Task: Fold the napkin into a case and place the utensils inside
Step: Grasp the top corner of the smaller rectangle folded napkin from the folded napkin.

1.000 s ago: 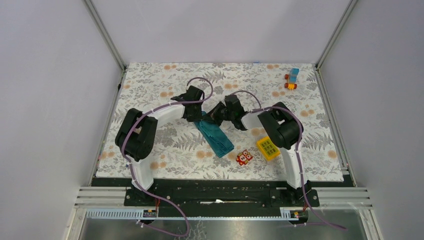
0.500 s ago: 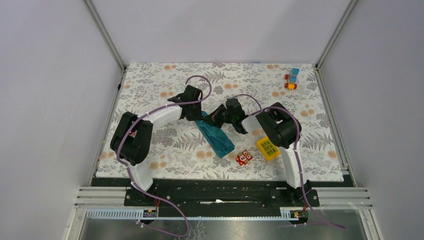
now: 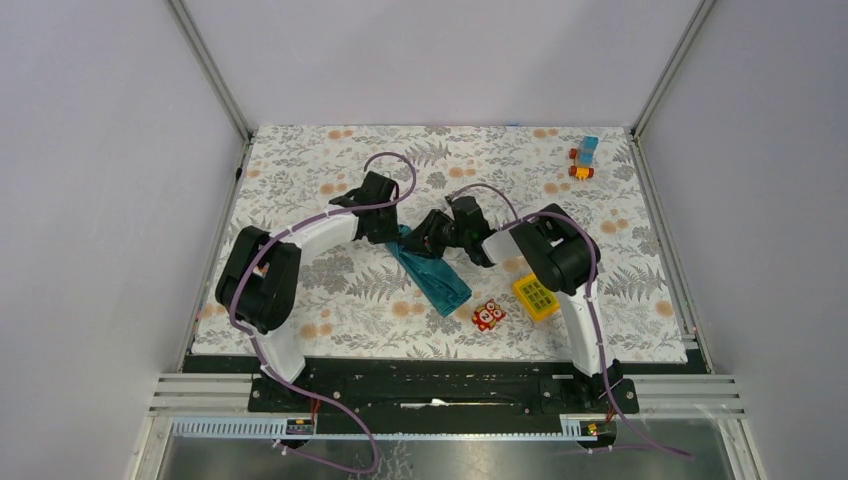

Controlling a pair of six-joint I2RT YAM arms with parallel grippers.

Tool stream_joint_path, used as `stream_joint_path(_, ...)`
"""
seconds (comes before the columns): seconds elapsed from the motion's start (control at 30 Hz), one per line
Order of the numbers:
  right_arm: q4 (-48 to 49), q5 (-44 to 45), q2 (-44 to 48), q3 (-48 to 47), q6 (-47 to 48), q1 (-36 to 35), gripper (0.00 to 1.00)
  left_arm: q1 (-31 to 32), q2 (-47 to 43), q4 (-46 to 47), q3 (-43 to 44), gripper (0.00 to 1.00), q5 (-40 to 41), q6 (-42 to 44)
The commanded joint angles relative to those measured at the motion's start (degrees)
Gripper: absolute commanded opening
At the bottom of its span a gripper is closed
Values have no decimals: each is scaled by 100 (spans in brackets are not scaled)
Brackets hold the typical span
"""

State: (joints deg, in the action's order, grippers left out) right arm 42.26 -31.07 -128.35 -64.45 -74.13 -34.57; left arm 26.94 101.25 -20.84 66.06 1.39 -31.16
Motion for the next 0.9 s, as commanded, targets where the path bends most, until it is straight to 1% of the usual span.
stream_joint_path(0.0,-174,-481,524,28,712,142,41,-92,-263,234,-90,0,-59,-37)
stream_joint_path(0.07,-217,-569,613,31,800,186,43,-97,-273,243,-102,0,-87,-46)
stream_joint_path(0.37,-187,-716,518,-44,865,245,45,-101,-297,286,-129,0,-112,-56)
stream_joint_path(0.43,-138,-724,444,-84,865,246,41,-99,-298,291,-140,0,-248,-57)
stream_joint_path(0.57,-104,-797,189,-336,839,225,20,-97,-325,293,-157,0,-297,-58)
stream_joint_path(0.63,-100,-805,52,-452,786,186,14,-100,-346,313,-158,0,-330,-66)
stream_joint_path(0.73,20,-754,-87,-509,684,119,10,-93,-397,329,-134,0,-367,-88)
stream_joint_path(0.87,-19,-698,-356,-812,611,-39,10,-79,-435,360,-125,0,-425,-164)
